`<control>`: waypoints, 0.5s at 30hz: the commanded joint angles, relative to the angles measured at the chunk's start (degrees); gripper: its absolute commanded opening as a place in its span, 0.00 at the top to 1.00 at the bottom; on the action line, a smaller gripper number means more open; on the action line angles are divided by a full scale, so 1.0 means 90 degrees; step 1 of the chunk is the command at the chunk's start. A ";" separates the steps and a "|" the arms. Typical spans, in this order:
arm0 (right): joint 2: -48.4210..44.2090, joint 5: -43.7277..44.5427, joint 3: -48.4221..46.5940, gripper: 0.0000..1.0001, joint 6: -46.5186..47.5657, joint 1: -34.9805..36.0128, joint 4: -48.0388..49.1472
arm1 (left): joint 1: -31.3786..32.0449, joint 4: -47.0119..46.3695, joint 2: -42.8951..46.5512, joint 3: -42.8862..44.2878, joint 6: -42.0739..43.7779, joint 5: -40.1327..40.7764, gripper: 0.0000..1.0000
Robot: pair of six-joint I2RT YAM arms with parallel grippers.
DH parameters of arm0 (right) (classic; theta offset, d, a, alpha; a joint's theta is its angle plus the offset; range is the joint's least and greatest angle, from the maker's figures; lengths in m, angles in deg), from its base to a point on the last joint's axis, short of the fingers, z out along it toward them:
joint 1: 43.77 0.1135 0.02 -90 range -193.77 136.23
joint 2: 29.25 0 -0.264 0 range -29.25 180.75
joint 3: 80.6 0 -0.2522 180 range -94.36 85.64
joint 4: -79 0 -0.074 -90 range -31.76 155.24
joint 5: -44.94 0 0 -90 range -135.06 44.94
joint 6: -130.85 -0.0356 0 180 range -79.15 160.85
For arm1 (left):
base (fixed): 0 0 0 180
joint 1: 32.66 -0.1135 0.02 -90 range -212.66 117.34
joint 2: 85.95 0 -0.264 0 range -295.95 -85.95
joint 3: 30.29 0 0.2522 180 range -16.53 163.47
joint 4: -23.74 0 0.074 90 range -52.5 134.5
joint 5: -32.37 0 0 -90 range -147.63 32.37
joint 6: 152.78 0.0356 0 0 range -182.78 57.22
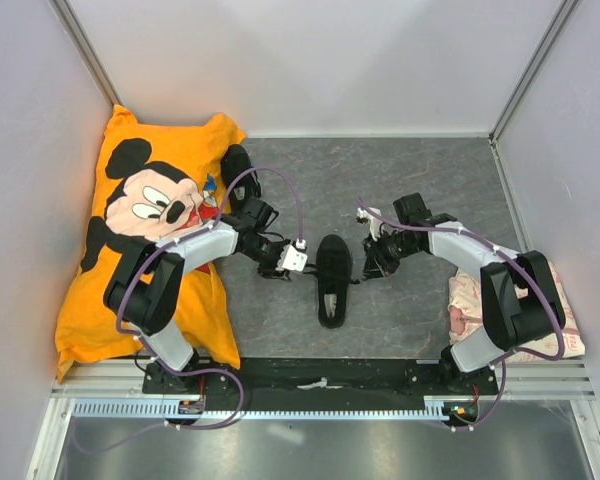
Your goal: Tie the shoes
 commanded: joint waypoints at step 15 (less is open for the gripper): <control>-0.1542 -0.0274 -0.1174 0.06 -0.0225 -0.0016 -0.0951 | -0.0026 0.0236 0.3353 -0.0373 -0.2424 0.0032 0.40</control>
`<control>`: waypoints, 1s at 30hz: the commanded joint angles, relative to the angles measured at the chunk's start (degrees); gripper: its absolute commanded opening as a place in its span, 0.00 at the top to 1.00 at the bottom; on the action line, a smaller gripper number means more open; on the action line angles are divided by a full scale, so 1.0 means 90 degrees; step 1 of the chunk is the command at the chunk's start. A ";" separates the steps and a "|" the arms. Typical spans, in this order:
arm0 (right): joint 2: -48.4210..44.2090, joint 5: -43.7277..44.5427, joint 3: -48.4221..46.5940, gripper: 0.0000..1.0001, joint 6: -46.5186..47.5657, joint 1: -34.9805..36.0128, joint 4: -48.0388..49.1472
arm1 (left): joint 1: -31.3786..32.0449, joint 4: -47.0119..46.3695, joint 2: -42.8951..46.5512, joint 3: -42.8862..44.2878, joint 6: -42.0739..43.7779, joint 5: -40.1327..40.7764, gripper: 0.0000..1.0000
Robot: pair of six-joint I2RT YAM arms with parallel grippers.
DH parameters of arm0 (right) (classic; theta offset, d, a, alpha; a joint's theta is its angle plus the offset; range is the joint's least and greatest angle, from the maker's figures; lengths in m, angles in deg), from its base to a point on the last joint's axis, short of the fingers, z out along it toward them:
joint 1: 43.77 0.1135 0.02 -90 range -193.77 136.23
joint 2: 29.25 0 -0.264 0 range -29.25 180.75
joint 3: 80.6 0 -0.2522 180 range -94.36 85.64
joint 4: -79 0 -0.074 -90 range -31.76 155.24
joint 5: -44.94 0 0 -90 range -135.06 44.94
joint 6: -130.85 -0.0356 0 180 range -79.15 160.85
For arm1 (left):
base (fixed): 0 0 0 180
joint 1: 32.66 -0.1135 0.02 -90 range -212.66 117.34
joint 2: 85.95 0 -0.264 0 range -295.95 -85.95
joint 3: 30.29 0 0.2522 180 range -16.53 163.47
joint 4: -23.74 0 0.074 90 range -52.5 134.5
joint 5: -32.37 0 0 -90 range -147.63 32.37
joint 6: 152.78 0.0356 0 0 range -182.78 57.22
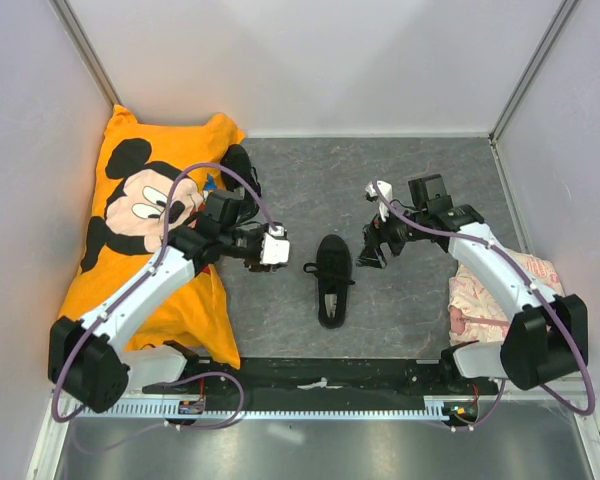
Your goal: Tie the shoes
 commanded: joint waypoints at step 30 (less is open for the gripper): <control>0.1619 0.0149 -0.0088 0.15 -0.0846 -0.0025 -0.0246 | 0.1605 -0.0977 -0.1131 0.0187 -0.1732 0.1570 0.50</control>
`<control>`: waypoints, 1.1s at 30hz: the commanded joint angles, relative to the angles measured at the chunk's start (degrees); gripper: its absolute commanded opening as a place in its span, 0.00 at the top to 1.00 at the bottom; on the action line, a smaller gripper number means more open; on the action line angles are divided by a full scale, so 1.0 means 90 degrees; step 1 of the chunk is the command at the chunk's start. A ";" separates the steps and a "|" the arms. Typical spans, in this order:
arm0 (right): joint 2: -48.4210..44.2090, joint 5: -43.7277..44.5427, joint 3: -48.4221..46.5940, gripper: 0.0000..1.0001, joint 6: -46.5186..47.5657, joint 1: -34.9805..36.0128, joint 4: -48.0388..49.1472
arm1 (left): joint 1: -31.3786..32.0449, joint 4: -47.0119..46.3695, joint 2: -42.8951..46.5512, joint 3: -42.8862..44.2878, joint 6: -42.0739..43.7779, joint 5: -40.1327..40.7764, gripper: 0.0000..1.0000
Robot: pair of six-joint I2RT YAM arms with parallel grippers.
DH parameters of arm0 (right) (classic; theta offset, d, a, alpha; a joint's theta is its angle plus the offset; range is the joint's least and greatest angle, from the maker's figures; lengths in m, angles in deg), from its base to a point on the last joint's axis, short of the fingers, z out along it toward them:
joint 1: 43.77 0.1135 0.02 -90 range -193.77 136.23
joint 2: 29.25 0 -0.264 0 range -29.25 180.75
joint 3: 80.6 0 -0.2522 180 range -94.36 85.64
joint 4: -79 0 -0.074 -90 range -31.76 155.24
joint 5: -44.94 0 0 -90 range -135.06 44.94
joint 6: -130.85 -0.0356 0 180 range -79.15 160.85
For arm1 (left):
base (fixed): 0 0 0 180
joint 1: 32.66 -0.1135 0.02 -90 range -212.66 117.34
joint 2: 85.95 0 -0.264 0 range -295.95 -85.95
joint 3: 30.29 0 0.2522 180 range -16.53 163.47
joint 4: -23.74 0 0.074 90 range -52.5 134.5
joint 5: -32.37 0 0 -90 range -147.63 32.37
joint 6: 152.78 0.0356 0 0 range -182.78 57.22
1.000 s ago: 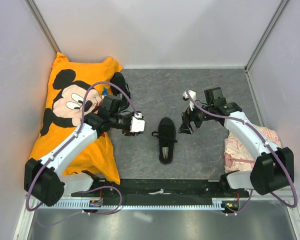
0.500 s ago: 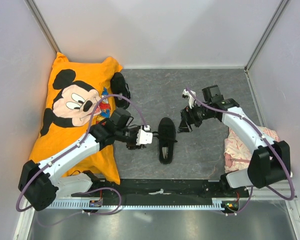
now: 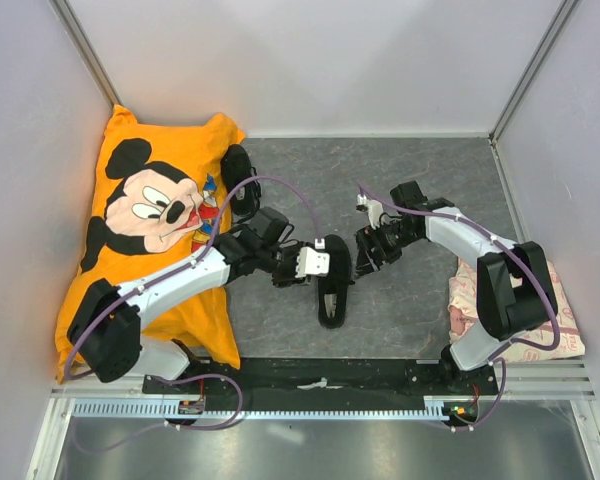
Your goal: Tie the shoes
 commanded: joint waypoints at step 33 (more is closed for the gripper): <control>0.0212 -0.0291 0.0317 0.17 -0.0828 -0.0028 0.0878 | -0.0018 0.0369 -0.1047 0.1165 0.1040 -0.0612 0.98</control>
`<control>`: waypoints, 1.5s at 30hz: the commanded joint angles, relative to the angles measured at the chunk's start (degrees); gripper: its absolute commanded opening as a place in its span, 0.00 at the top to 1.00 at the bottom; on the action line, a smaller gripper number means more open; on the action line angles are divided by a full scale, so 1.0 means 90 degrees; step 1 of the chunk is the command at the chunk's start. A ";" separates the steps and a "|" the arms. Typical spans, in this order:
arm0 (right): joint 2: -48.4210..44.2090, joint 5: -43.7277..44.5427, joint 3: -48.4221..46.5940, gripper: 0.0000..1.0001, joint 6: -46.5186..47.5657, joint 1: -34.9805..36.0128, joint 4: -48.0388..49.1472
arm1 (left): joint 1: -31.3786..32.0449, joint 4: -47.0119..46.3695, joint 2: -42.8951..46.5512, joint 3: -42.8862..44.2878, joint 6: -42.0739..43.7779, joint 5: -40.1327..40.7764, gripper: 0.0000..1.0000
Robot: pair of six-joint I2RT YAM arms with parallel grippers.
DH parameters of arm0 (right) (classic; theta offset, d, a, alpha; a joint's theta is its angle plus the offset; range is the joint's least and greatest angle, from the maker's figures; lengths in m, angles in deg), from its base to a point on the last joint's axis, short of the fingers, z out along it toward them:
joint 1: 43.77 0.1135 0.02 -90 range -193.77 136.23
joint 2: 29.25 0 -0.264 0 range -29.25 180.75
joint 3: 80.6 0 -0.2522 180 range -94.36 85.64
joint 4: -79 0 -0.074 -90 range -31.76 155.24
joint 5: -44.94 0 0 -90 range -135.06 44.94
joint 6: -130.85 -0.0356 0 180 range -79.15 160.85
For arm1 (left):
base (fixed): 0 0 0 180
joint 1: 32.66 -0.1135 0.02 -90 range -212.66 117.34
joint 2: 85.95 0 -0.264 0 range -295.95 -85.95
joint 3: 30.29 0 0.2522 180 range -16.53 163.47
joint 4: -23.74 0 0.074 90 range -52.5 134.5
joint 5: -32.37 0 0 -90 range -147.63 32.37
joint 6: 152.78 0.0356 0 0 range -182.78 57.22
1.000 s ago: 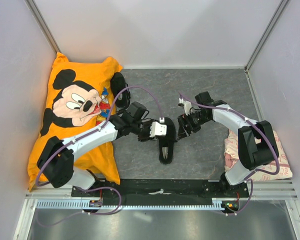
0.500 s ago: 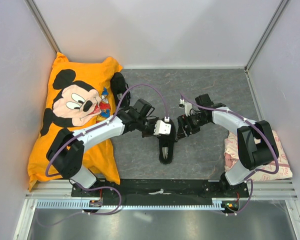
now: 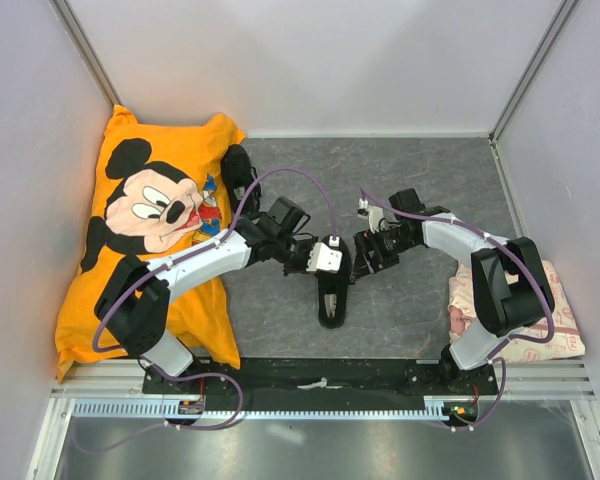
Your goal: Tie the shoes
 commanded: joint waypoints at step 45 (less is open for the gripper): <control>0.0450 -0.0816 -0.0657 0.53 -0.0395 -0.0008 0.0686 | -0.0848 0.1565 0.1296 -0.0607 0.2092 -0.0928 0.99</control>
